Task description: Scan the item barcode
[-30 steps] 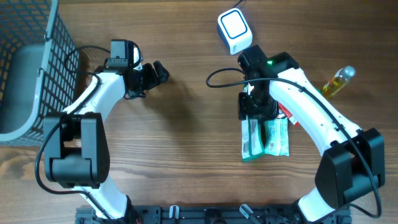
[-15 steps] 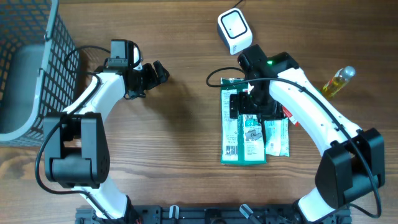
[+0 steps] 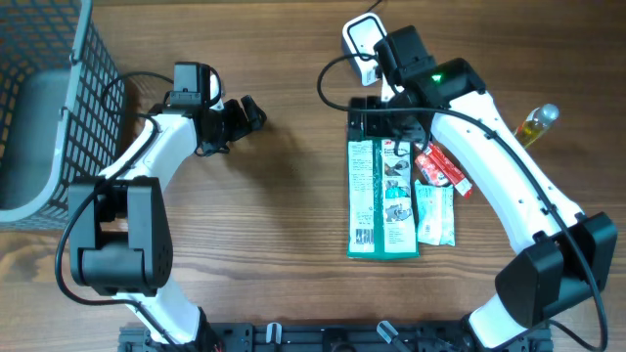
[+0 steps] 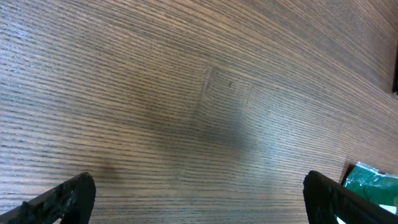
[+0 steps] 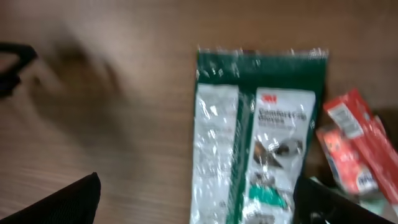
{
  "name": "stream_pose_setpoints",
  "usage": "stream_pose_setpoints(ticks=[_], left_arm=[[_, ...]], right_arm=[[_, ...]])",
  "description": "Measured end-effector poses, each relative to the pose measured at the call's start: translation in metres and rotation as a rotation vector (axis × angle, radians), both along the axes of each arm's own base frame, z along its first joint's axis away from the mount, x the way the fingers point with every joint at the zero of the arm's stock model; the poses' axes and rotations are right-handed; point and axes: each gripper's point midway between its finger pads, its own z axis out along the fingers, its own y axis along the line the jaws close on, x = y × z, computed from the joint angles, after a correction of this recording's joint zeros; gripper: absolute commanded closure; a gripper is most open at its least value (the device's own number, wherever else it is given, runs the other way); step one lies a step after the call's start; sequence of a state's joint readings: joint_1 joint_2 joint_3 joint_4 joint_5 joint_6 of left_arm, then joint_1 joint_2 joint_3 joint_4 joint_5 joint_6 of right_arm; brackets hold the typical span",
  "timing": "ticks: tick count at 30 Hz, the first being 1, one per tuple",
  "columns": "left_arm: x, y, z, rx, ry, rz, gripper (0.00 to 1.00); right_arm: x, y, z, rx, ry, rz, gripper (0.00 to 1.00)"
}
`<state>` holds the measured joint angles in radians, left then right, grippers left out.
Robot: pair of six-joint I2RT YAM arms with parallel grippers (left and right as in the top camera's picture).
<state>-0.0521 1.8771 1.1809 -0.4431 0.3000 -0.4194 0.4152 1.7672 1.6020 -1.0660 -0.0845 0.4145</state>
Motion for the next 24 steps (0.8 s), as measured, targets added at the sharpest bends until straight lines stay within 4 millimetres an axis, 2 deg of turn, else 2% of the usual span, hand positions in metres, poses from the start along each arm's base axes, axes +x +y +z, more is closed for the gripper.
stream_pose_setpoints(ticks=[2, 8, 24], left_arm=[[0.0, 0.0, 0.0, 0.0, 0.0, 0.0, 0.0], [0.0, 0.0, 0.0, 0.0, 0.0, 0.0, 0.0], [0.0, 0.0, 0.0, 0.0, 0.0, 0.0, 0.0]], right_arm=[[0.01, 0.005, 0.004, 0.02, -0.045, 0.0, 0.0], [0.022, 0.01, 0.01, 0.042, -0.096, 0.0, 0.0], [0.027, 0.012, 0.013, 0.053, -0.122, 0.0, 0.0]])
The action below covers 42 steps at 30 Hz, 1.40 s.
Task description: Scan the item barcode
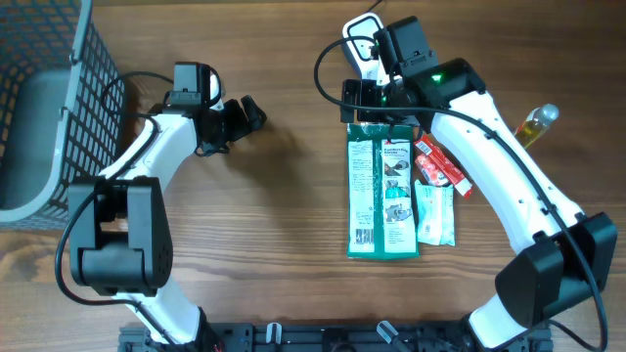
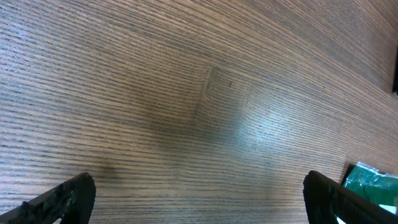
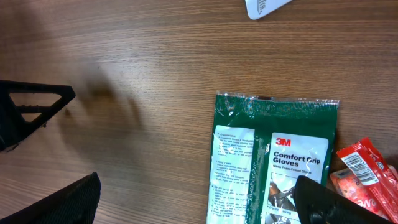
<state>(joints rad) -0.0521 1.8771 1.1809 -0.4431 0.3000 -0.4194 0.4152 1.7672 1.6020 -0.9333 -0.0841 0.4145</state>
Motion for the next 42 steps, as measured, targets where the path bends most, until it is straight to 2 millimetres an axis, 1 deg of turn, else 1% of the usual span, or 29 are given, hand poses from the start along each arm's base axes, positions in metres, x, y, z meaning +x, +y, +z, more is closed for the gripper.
stream_pose_setpoints(ticks=[8, 10, 11, 14, 15, 16, 17, 18, 19, 20, 21, 22, 23, 24, 26, 27, 28, 29, 32, 34, 38, 40, 42], left_arm=[[0.0, 0.0, 0.0, 0.0, 0.0, 0.0, 0.0], [0.0, 0.0, 0.003, 0.0, -0.006, 0.0, 0.0], [0.001, 0.0, 0.007, 0.0, -0.015, 0.0, 0.0], [0.003, 0.0, 0.029, -0.003, -0.069, 0.0, 0.0], [0.005, 0.0, 0.058, -0.007, -0.14, 0.0, 0.0], [0.005, 0.0, 0.079, -0.009, -0.191, 0.0, 0.0], [0.004, 0.0, 0.105, -0.011, -0.255, 0.0, 0.0], [0.0, 0.004, 0.142, 0.006, -0.352, 0.003, 0.0], [-0.004, 0.007, 0.169, 0.022, -0.422, 0.007, 0.0], [-0.013, 0.014, 0.204, 0.056, -0.514, 0.028, 0.0], [-0.024, 0.021, 0.232, 0.084, -0.587, 0.047, 0.0], [-0.038, 0.026, 0.255, 0.102, -0.644, 0.065, 0.0], [-0.056, 0.031, 0.279, 0.118, -0.702, 0.084, 0.0], [-0.071, 0.035, 0.298, 0.128, -0.754, 0.098, 0.0], [-0.1, 0.042, 0.328, 0.148, -0.842, 0.13, 0.0], [-0.114, 0.045, 0.341, 0.153, -0.881, 0.142, 0.0], [-0.127, 0.047, 0.349, 0.158, -0.908, 0.152, 0.0], [-0.138, 0.049, 0.354, 0.16, -0.924, 0.158, 0.0], [-0.17, 0.052, 0.357, 0.166, -0.932, 0.168, 0.0], [-0.185, 0.054, 0.358, 0.167, -0.941, 0.171, 0.0], [-0.23, 0.058, 0.365, 0.161, -1.051, 0.195, 0.0], [-0.242, 0.059, 0.362, 0.159, -1.078, 0.201, 0.0], [-0.253, 0.06, 0.353, 0.157, -1.096, 0.203, 0.0]], right_arm=[[0.0, 0.0, 0.0, 0.0, 0.0, 0.0, 0.0], [0.0, 0.0, 0.0, 0.0, 0.0, 0.0, 0.0], [0.0, 0.0, 0.0, 0.0, 0.0, 0.0, 0.0], [0.0, 0.0, 0.0, 0.0, 0.0, 0.0, 0.0], [0.0, 0.0, 0.0, 0.0, 0.0, 0.0, 0.0], [0.0, 0.0, 0.0, 0.001, -0.001, 0.0, 0.0], [0.0, 0.0, 0.0, 0.0, 0.0, 0.0, 0.0], [0.0, 0.0, 0.0, 0.001, -0.001, 0.0, 0.01], [0.0, 0.0, 0.0, 0.0, 0.0, 0.0, 0.0], [0.0, 0.0, 0.0, 0.001, -0.002, 0.0, 0.0], [0.0, 0.0, 0.0, 0.0, -0.002, 0.0, 0.0], [0.001, 0.0, 0.0, 0.0, -0.003, -0.001, 0.0], [0.001, 0.0, 0.0, 0.0, -0.004, -0.001, 0.0], [0.001, 0.0, 0.0, -0.001, -0.004, -0.001, 0.0], [0.001, 0.0, 0.0, 0.0, -0.004, -0.001, 0.0], [0.001, 0.0, 0.0, -0.001, -0.004, -0.001, 0.0], [0.001, 0.0, 0.0, 0.0, -0.004, -0.001, 0.0], [0.001, 0.0, 0.0, 0.0, -0.004, -0.001, 0.0], [0.001, 0.0, 0.0, 0.0, -0.004, -0.001, 0.0], [0.001, 0.0, 0.0, 0.0, -0.005, -0.001, 0.0], [0.001, 0.0, 0.0, 0.0, -0.004, -0.001, 0.0], [0.001, 0.0, 0.0, 0.0, -0.004, -0.001, 0.0], [0.001, 0.0, 0.0, -0.001, -0.004, -0.001, 0.0]])
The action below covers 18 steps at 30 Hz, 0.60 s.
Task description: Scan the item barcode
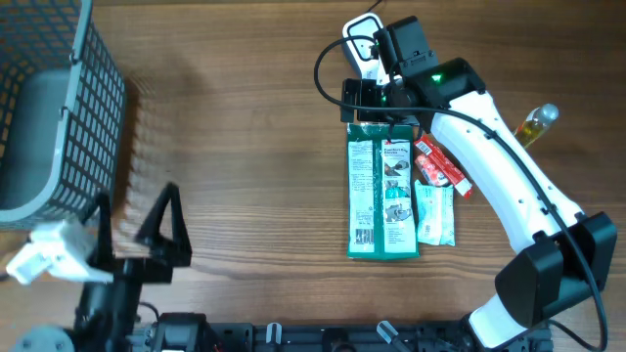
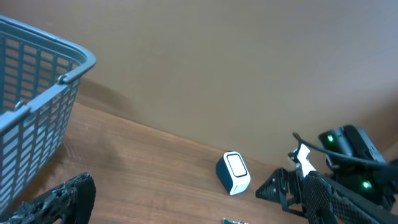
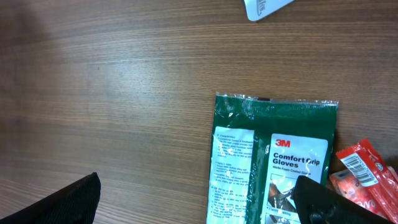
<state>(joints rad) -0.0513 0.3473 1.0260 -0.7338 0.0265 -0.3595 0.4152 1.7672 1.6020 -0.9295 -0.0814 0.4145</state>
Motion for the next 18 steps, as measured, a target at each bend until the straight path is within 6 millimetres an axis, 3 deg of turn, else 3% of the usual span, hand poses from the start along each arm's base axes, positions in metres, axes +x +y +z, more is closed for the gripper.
stream_pose_setpoints(ticks=[4, 8, 18], left_arm=[[-0.016, 0.001, -0.015, -0.002, -0.044, 0.0, 0.0], [-0.028, 0.001, -0.016, -0.006, -0.114, 0.0, 0.0], [-0.029, 0.002, -0.007, -0.04, -0.305, -0.002, 0.0]], right_arm=[[0.0, 0.0, 0.0, 0.0, 0.0, 0.0, 0.0], [0.0, 0.0, 0.0, 0.0, 0.0, 0.0, 0.0], [0.0, 0.0, 0.0, 0.0, 0.0, 0.0, 0.0]])
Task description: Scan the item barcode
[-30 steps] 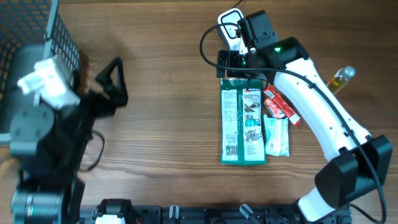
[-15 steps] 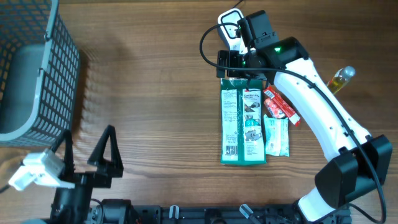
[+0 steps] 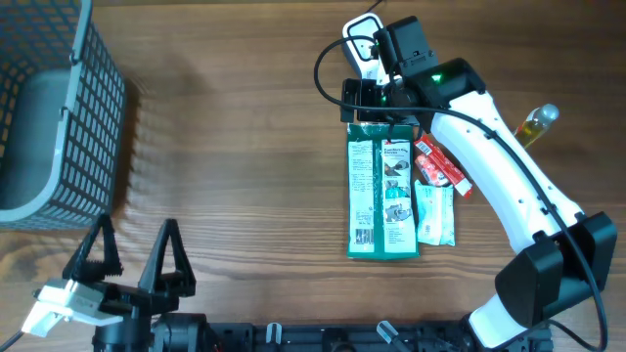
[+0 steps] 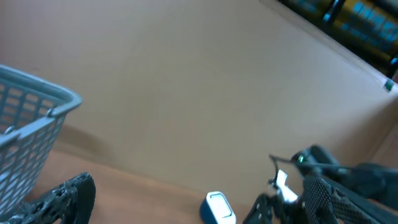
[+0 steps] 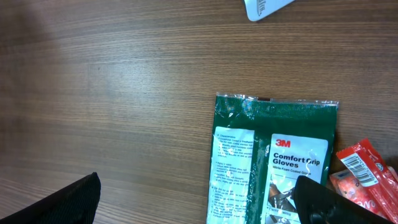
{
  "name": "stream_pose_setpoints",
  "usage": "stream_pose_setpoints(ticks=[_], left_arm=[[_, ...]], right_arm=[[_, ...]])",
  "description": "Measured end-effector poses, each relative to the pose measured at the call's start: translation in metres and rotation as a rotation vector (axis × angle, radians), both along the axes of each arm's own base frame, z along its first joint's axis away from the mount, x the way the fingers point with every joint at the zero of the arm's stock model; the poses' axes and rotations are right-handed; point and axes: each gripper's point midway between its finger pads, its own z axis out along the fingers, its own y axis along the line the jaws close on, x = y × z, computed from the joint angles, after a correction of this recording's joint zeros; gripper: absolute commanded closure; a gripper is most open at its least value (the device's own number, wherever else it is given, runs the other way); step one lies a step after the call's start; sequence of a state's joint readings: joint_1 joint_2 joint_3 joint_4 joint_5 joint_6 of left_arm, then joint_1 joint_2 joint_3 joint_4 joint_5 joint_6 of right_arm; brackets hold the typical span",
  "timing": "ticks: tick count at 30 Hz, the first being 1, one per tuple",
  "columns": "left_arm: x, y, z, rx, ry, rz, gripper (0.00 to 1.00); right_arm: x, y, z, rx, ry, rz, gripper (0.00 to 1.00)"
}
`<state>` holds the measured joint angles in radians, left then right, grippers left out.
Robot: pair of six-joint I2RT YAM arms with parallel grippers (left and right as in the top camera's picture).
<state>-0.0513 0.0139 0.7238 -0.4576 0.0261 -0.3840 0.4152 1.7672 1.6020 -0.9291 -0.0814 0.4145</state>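
Observation:
A green 3M glove package [image 3: 383,196] lies flat on the wood table, printed side up. The white barcode scanner [image 3: 362,37] sits just beyond its far end. My right gripper [image 3: 380,103] hangs open over the package's [image 5: 273,162] top edge, holding nothing; one corner of the scanner [image 5: 264,7] shows at the top of its view. My left gripper [image 3: 132,262] is folded back at the table's near left edge, open and empty. Its camera faces the back wall, with the scanner [image 4: 217,208] and my right arm [image 4: 329,171] low in view.
A grey wire basket [image 3: 49,108] stands at the far left. A red packet [image 3: 437,164] and a white-green packet [image 3: 433,213] lie right of the glove package. A yellow bottle [image 3: 536,122] lies further right.
My left arm has dropped a little lower at the near left edge, and its camera now points higher up the wall. The right arm and all items are unchanged.
At first my left gripper was stretched out open over bare wood at the table's far left, and my right gripper was close over the glove package. Then the right gripper stood higher, over the package's top edge. Later the left arm was folded back to the near edge.

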Motion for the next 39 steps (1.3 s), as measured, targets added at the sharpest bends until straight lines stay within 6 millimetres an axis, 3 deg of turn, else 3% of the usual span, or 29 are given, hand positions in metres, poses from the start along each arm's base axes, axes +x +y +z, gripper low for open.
stream_pose_setpoints(ticks=[5, 9, 14, 21, 30, 39], left_arm=[[0.004, 0.0, 0.028, -0.026, -0.188, -0.005, 0.0], [0.011, 0.0, 0.034, -0.035, -0.316, -0.005, 0.0], [0.037, -0.001, -0.001, -0.038, -0.336, -0.006, 0.0], [0.071, -0.003, -0.071, -0.033, -0.234, -0.005, 0.0], [0.088, -0.004, -0.114, -0.028, -0.124, -0.004, 0.0], [0.107, 0.003, -0.199, -0.017, 0.217, 0.045, 0.0]], right_arm=[[0.0, 0.0, 0.0, 0.0, 0.0, 0.0, 0.0], [0.0, 0.0, 0.0, 0.0, 0.0, 0.0, 0.0], [0.0, 0.0, 0.0, 0.0, 0.0, 0.0, 0.0], [0.0, 0.0, 0.0, 0.0, 0.0, 0.0, 0.0], [0.0, 0.0, 0.0, 0.0, 0.0, 0.0, 0.0], [0.0, 0.0, 0.0, 0.0, 0.0, 0.0, 0.0]])
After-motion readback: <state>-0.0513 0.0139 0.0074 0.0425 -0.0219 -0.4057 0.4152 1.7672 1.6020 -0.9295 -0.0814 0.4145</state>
